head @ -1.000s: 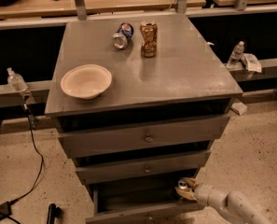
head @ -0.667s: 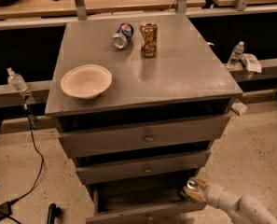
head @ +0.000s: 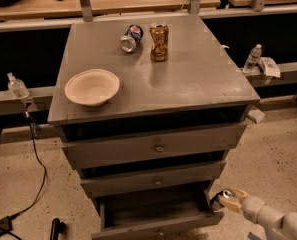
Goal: Pick redbull can from bottom drawer and place on counter
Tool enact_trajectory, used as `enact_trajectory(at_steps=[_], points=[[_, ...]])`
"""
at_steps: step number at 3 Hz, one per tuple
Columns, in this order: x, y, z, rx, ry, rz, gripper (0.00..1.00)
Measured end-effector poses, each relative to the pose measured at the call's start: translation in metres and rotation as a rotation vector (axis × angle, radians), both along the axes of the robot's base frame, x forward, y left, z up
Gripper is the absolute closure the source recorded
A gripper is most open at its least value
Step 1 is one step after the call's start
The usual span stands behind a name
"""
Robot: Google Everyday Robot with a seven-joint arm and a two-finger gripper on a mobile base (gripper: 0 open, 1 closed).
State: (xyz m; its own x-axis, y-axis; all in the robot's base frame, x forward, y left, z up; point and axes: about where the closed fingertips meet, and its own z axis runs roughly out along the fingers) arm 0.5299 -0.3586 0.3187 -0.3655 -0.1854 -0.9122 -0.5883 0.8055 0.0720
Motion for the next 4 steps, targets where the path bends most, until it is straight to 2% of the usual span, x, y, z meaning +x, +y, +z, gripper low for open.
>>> enact_trajectory(at_steps=[1, 2, 3, 4], points=[[0.007, -0.065, 0.047, 0.004, 0.001, -0.100, 1.00], [0.014, -0.100, 0.082, -0.010, -0.005, -0.154, 1.00], [0.019, -0.118, 0.148, -0.020, -0.029, -0.182, 1.00], [0.029, -0.113, 0.222, -0.021, -0.046, -0.160, 1.00]])
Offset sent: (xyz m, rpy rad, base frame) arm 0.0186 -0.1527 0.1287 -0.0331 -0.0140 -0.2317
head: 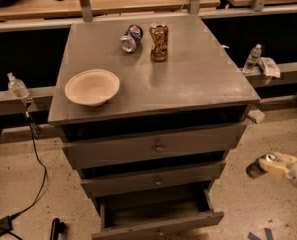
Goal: Pick redbull can from bottom drawer and place on counter
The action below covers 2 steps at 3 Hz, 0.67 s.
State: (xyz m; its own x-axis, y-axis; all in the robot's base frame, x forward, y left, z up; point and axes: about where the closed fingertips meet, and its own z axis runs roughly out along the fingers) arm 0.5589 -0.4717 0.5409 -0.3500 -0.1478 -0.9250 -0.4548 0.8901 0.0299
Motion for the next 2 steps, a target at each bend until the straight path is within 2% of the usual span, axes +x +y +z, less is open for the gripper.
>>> enact_trajectory(at_steps=[1, 2], points=[[0.0065, -0.0034, 0.0476, -0.034, -0.031, 0.000, 1.00], [0.0083, -0.0013, 0.0480, -0.029, -0.029, 0.006, 1.00]])
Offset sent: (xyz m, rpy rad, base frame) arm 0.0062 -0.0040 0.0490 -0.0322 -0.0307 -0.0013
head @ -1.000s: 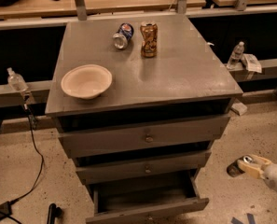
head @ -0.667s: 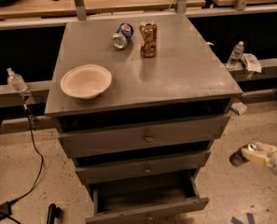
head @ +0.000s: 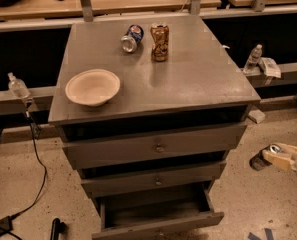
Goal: Pick redbull can from bottom drawer and place on counter
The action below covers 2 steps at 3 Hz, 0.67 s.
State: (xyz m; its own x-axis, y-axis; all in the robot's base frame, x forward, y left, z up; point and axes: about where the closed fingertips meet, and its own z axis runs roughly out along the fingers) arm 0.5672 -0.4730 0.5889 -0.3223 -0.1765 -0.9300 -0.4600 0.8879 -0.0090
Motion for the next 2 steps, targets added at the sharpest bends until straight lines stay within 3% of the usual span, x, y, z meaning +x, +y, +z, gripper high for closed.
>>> enact_trajectory(at_steps=[1, 2], points=[[0.015, -0.014, 0.038, 0.001, -0.020, -0.013, 1.00], [0.039, -0.040, 0.115, -0.047, -0.066, -0.018, 1.00]])
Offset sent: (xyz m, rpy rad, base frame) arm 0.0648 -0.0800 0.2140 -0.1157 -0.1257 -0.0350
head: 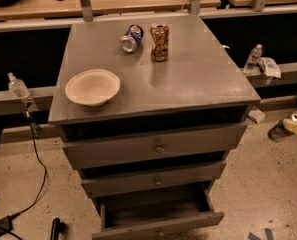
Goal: Pick redbull can from bottom drawer and place on counter
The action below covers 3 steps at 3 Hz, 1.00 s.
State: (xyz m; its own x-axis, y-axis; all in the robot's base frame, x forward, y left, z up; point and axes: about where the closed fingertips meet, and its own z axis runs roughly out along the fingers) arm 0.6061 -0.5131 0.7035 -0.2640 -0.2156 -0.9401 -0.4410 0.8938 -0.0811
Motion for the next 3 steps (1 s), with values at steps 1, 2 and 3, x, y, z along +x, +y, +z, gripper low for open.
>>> enact_trajectory(at_steps=[1, 2, 3], points=[[0.016, -0.017, 0.059, -0.063, -0.028, 0.012, 1.00], [0.027, -0.028, 0.113, -0.133, -0.052, 0.032, 1.00], [0.043, -0.019, 0.160, -0.207, -0.084, 0.074, 1.00]])
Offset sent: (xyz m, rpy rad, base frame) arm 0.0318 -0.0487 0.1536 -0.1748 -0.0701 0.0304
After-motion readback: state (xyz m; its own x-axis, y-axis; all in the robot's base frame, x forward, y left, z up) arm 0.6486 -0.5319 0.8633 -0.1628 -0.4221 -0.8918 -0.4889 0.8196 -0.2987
